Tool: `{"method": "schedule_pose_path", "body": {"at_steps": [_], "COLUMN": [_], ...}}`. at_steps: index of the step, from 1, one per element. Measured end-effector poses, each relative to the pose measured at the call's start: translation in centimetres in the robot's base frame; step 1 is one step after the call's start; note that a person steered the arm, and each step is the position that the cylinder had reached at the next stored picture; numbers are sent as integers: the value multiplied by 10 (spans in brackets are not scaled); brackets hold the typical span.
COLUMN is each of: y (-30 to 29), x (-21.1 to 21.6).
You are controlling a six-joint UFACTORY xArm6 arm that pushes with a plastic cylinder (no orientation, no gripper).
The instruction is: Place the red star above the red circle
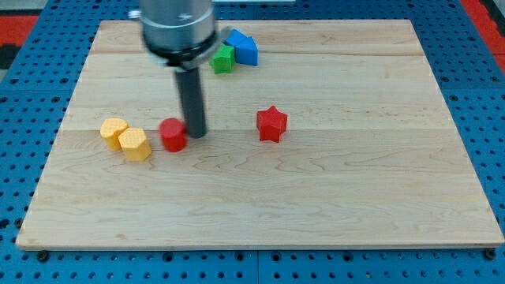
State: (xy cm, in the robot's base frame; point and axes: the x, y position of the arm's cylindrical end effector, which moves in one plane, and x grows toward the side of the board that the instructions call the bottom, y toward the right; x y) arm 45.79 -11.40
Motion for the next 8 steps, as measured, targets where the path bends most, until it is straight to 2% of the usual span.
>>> {"method": "schedule_pose_path", "body": {"at_steps": [1, 2, 3, 4, 5, 6, 7, 8], "y": [40, 140, 206, 197, 130, 33, 10, 18], "x": [32, 45, 37, -3, -26, -26, -34, -56]}}
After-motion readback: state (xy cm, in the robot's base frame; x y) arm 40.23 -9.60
